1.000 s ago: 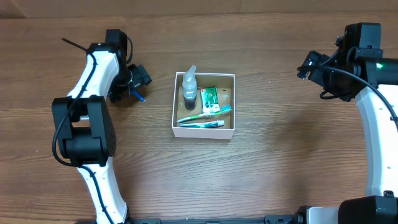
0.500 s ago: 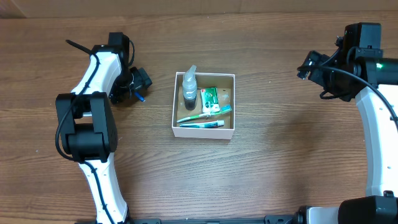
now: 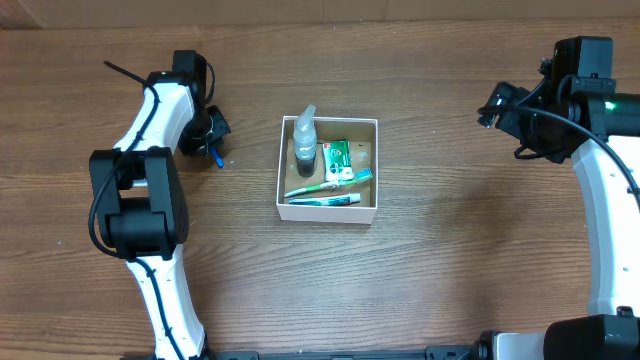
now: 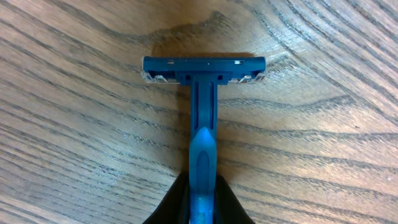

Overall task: Pack container
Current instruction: 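Move the left gripper to the blue razor and grasp it, then lift the blue razor with the left gripper and carry it over the box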

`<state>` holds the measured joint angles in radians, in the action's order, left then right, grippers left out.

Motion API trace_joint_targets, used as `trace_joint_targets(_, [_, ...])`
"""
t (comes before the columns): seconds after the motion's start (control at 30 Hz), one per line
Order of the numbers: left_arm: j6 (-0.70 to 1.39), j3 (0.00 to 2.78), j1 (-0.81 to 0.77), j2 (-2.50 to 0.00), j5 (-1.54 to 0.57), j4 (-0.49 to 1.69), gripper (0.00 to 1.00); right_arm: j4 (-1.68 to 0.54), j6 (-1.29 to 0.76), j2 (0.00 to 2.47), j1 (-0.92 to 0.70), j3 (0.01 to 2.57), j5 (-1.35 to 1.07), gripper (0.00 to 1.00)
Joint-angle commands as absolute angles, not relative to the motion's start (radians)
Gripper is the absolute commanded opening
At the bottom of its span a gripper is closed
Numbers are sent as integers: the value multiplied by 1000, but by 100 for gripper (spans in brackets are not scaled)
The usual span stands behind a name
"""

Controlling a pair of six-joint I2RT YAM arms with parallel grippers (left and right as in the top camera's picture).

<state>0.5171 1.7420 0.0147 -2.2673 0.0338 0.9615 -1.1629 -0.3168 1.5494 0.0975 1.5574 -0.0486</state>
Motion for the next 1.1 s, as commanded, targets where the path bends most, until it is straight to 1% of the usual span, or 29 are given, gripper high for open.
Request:
trace_joint_targets(0.0, [450, 1737, 11, -2326, -22, 999, 7, -1158, -314, 1545, 99, 1568, -54, 100])
trace_joint_targets(0.1, [396, 1744, 11, -2324, -62, 1029, 7, -1158, -314, 1545, 99, 1568, -53, 100])
trace_joint_targets(0.17, [350, 1779, 11, -2311, -72, 1088, 11, -1158, -314, 1545, 99, 1568, -54, 100])
trace_joint_targets(0.3, [301, 1867, 10, -2257, -67, 1184, 13, -1158, -314, 1545, 99, 1568, -54, 100])
trace_joint_targets(0.5, [224, 1975, -6, -2080, -73, 1277, 13, -1158, -314, 1545, 99, 1568, -54, 100])
trace_joint_targets(0.57, [175, 1978, -30, -2002, -80, 1282, 12, -1158, -314, 1545, 99, 1568, -53, 100])
trace_joint_targets(0.7, [14, 1978, -126, -1873, -108, 1281, 10, -1158, -314, 1545, 99, 1568, -53, 100])
trace_joint_targets(0.83, [-194, 1978, -272, -1815, -186, 1296, 11, -1158, -314, 1545, 99, 1568, -53, 100])
trace_joint_targets(1.0, [-369, 1952, -429, -1823, -141, 1346, 14, -1158, -314, 1545, 99, 1568, -53, 100])
trace_joint_targets(1.07, [-430, 1926, -476, -1828, -94, 1362, 11, -1158, -314, 1545, 99, 1568, -54, 100])
